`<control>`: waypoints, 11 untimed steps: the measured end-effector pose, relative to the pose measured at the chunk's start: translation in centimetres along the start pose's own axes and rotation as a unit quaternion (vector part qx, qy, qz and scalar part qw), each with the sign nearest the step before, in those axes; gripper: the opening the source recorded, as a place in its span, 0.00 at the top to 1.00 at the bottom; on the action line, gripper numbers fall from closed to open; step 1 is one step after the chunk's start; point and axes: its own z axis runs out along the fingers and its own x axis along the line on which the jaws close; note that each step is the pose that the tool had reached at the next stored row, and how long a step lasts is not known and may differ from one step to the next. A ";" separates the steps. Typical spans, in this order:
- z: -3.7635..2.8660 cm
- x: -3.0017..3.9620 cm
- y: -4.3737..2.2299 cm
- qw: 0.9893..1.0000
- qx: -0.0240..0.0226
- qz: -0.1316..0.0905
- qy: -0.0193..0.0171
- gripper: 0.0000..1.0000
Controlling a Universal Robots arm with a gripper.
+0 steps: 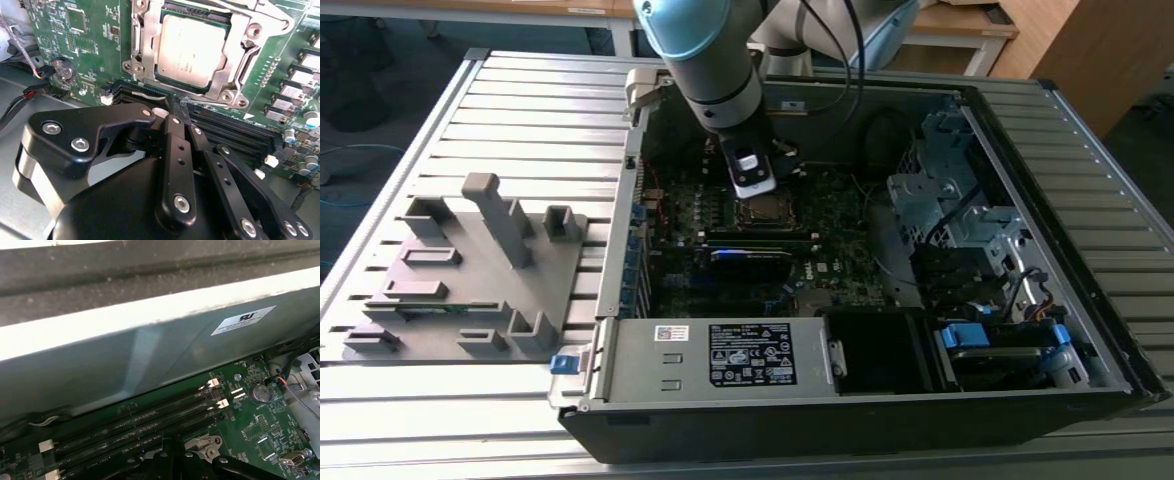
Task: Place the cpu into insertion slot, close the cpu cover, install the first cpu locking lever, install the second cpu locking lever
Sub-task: 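Install the first cpu locking lever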
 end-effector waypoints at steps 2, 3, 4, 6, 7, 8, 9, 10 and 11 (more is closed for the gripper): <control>0.01 -0.02 0.03 1.000 0.000 0.000 0.000 0.90; 0.02 -0.02 0.04 1.000 0.001 0.000 0.000 0.90; 0.02 -0.01 0.06 1.000 0.001 0.000 0.000 0.90; 0.04 0.00 0.10 1.000 0.001 0.000 0.000 0.90; 0.05 -0.02 0.11 1.000 0.001 0.000 0.000 0.90; 0.06 -0.07 0.13 1.000 0.001 0.001 -0.001 0.90; 0.08 -0.12 0.14 1.000 0.002 0.001 -0.001 0.90; 0.10 -0.17 0.16 1.000 0.002 0.001 -0.001 0.90; 0.12 -0.22 0.17 1.000 0.002 0.001 -0.001 0.90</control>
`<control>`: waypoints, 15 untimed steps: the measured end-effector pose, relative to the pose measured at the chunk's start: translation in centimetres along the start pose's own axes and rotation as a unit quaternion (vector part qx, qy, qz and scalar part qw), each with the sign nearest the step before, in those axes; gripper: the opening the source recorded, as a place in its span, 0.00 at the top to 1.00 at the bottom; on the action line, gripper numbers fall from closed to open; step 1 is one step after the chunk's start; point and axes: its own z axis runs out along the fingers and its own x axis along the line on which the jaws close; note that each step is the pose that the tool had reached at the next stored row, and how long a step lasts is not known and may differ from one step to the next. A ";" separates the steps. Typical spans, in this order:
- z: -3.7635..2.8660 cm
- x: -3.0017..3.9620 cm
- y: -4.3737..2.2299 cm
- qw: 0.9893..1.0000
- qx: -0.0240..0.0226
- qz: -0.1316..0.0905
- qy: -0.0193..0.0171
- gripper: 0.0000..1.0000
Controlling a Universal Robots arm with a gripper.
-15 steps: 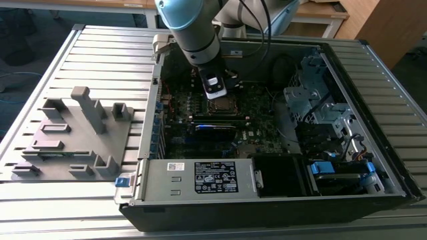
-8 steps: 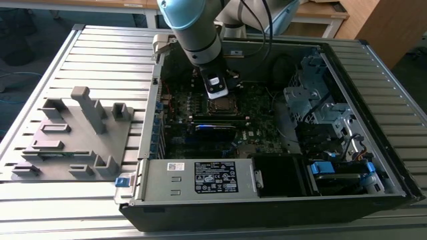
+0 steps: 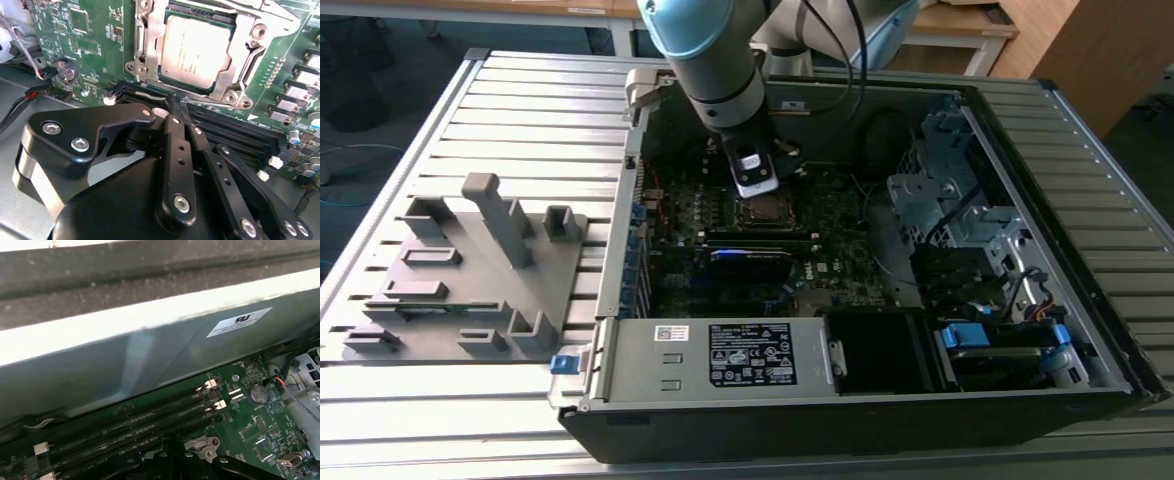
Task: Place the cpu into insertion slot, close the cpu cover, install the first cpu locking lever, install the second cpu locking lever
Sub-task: 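Install the first cpu locking lever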
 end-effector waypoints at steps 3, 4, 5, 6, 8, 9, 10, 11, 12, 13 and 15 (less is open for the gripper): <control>0.05 -0.12 0.04 1.000 0.001 0.000 0.000 0.90; 0.06 -0.17 0.06 1.000 0.001 0.000 -0.001 0.90; 0.08 -0.23 0.08 1.000 0.002 0.000 -0.001 0.90; 0.11 -0.28 0.10 1.000 0.002 0.000 -0.001 0.90; 0.14 -0.37 0.13 1.000 0.003 0.000 -0.001 0.90; 0.16 -0.41 0.15 1.000 0.004 0.000 -0.002 0.90; 0.17 -0.46 0.17 1.000 0.004 0.000 -0.002 0.90; 0.19 -0.51 0.18 1.000 0.005 0.000 -0.002 0.90; 0.20 -0.56 0.20 1.000 0.006 0.000 -0.003 0.90; 0.23 -0.61 0.22 1.000 0.007 0.000 -0.003 0.90; 0.26 -0.70 0.25 1.000 0.008 0.000 -0.003 0.90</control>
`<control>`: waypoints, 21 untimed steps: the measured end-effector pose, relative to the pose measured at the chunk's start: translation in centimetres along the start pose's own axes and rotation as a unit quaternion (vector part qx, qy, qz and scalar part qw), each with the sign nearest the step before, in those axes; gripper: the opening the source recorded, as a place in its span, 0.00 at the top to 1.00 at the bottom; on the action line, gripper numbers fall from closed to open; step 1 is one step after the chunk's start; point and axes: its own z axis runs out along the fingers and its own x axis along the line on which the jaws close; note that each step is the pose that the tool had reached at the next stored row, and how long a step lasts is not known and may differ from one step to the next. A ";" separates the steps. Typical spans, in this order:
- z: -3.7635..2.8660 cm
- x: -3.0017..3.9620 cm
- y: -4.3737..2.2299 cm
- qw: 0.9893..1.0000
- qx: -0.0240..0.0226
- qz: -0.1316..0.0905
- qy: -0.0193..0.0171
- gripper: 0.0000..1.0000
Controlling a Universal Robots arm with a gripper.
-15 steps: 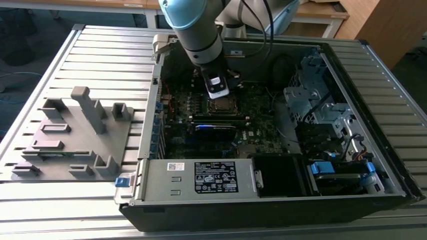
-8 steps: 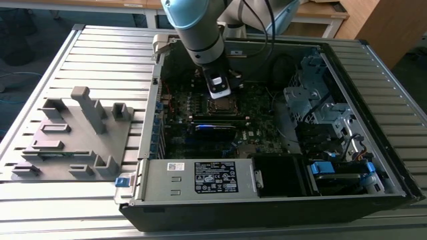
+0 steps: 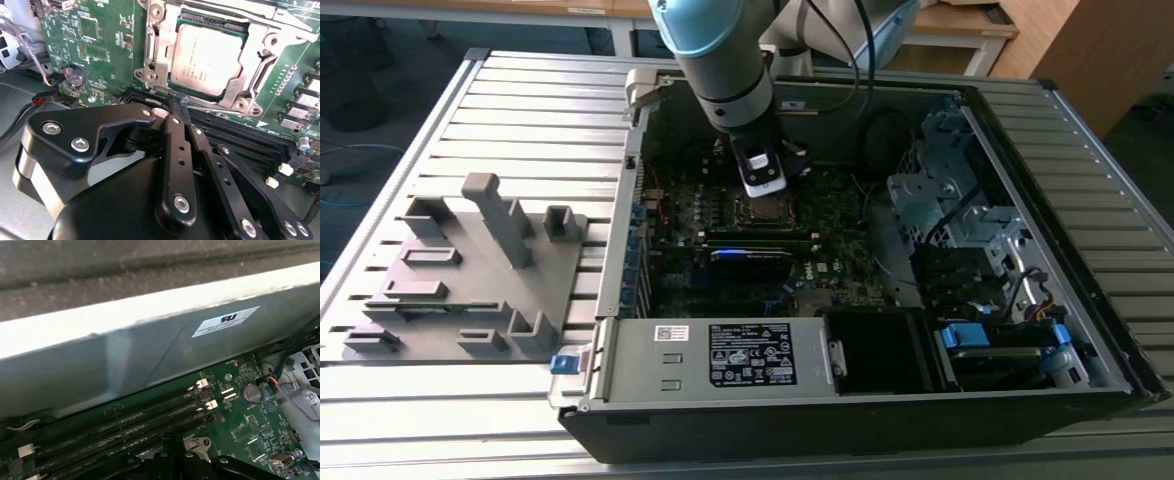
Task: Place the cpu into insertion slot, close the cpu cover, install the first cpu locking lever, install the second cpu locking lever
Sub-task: 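Install the first cpu locking lever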
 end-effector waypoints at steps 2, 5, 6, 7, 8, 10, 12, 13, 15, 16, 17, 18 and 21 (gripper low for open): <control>0.01 -0.01 0.00 1.000 0.001 0.000 0.000 0.90; 0.00 -0.02 0.01 1.000 0.001 0.000 0.000 0.90; -0.02 -0.03 0.02 1.000 0.001 0.000 0.000 0.90; -0.04 -0.03 0.03 1.000 0.001 0.000 0.000 0.90; -0.05 -0.04 0.04 1.000 0.001 0.000 0.000 0.90; -0.09 0.03 0.01 1.000 0.000 0.000 0.000 0.90; -0.16 0.20 -0.05 1.000 0.000 0.000 0.000 0.90; -0.20 0.30 -0.08 1.000 0.000 0.000 0.000 0.90; -0.29 0.55 -0.15 1.000 0.000 0.000 0.000 0.90; -0.33 0.67 -0.18 1.000 0.000 0.000 0.000 0.90; -0.37 0.79 -0.20 1.000 0.000 0.000 0.000 0.90; -0.41 0.93 -0.21 1.000 0.000 0.000 0.000 0.90; -0.50 1.34 -0.22 1.000 0.000 0.000 0.000 0.90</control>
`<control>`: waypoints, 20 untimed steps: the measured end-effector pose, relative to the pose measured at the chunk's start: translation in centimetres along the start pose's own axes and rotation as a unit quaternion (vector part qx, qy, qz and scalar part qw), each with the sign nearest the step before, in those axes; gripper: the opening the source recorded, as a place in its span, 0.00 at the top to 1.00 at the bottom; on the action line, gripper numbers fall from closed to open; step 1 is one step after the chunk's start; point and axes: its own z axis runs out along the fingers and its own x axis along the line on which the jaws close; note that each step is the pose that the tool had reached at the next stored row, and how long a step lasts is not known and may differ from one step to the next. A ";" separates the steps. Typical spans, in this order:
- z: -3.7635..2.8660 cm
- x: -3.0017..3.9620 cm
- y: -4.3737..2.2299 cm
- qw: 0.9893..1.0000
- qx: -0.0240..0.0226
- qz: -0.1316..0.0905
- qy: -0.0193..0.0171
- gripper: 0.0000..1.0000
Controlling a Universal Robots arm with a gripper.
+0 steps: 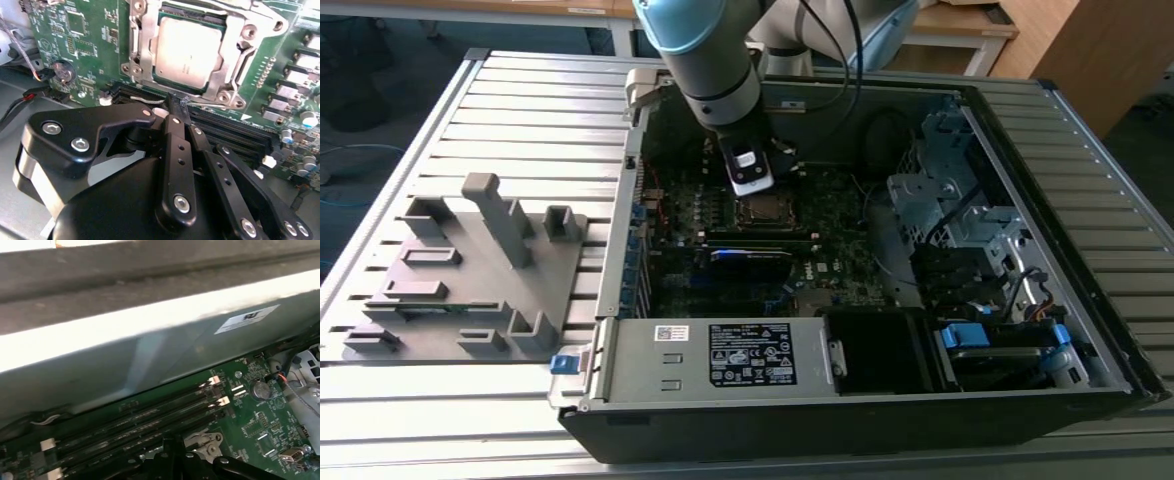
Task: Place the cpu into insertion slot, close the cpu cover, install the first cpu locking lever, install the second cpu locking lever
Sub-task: 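Install the first cpu locking lever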
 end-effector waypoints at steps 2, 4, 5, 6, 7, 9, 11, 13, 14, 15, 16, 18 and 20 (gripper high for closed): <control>-0.03 0.14 0.01 1.000 0.000 0.000 0.000 0.90; -0.03 0.14 0.02 1.000 0.000 0.000 0.000 0.90; -0.03 0.15 0.02 1.000 0.000 0.000 0.000 0.90; -0.03 0.15 0.02 1.000 0.000 0.000 0.000 0.90; -0.02 0.15 0.03 1.000 0.000 0.001 0.000 0.90; 0.01 0.17 0.08 1.000 0.000 0.001 0.000 0.90; 0.07 0.15 0.14 1.000 0.000 0.002 -0.001 0.90; 0.13 0.11 0.20 1.000 0.001 0.002 -0.001 0.90; 0.16 0.08 0.22 1.000 0.001 0.002 -0.001 0.90; 0.19 0.03 0.25 1.000 0.001 0.002 -0.001 0.90; 0.23 -0.04 0.28 1.000 0.001 0.002 -0.001 0.90; 0.32 -0.27 0.35 1.000 0.001 0.002 -0.001 0.90; 0.39 -0.43 0.41 1.000 0.001 0.003 -0.001 0.90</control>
